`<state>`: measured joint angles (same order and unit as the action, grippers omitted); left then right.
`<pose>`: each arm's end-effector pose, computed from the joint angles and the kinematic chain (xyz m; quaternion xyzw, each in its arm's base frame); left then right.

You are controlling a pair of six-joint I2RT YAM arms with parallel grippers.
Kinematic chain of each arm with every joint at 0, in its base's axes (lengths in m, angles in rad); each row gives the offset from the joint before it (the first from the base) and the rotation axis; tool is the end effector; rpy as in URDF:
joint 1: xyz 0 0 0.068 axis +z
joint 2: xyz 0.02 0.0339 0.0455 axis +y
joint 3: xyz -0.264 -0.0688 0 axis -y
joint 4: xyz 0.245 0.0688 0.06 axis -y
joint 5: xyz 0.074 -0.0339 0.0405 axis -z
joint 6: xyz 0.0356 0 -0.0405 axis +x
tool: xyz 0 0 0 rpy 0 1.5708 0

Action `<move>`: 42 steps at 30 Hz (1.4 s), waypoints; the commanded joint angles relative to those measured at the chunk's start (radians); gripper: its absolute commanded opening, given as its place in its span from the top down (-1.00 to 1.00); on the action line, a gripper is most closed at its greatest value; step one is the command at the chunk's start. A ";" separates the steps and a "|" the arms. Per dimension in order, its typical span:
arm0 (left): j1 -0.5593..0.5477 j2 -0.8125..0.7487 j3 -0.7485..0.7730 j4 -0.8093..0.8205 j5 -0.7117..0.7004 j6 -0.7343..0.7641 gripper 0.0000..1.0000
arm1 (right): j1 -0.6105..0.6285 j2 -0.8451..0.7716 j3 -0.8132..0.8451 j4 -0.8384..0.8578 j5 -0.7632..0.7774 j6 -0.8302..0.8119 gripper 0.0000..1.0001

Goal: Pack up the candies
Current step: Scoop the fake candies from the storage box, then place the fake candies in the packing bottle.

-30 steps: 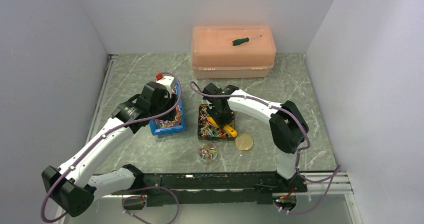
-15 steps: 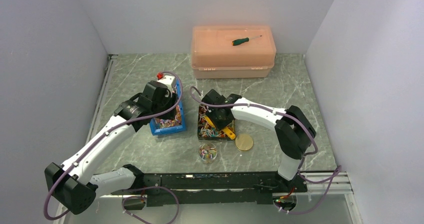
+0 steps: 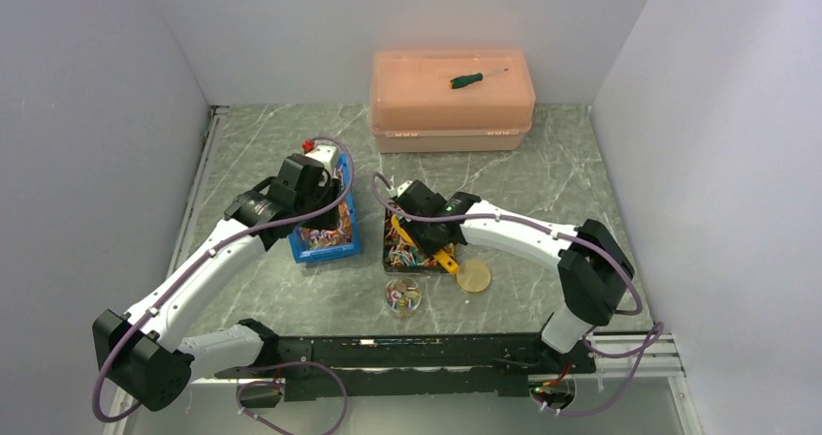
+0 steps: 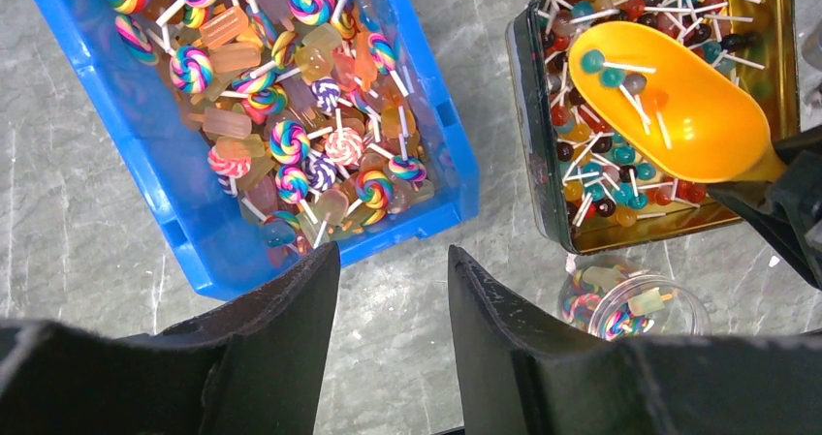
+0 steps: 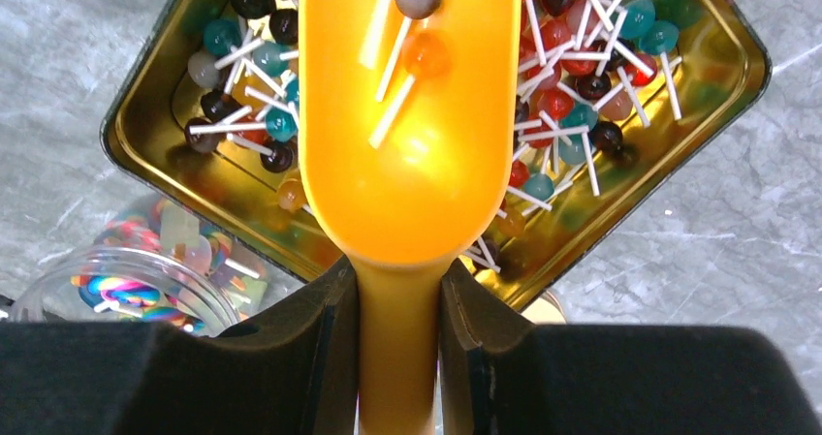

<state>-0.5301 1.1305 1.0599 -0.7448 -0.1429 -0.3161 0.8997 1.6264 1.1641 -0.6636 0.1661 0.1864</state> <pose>0.2019 -0.1124 0.3154 0.0728 0.9247 -0.0905 0.3626 0.2084 0.2530 0.2230 -0.3222 0.9172 0.0443 0.2300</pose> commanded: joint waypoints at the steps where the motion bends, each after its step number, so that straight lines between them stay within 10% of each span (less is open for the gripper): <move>1: 0.010 0.005 0.000 0.030 0.010 0.005 -0.01 | 0.019 -0.076 -0.031 0.022 0.042 0.010 1.00; 42: 0.016 0.007 -0.006 0.030 -0.090 0.005 0.00 | 0.433 -0.440 -0.157 -0.209 0.213 0.304 1.00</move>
<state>-0.5194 1.1511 1.0588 -0.7444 -0.2089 -0.3161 1.2816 1.2091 0.9737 -0.8143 0.3328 0.4015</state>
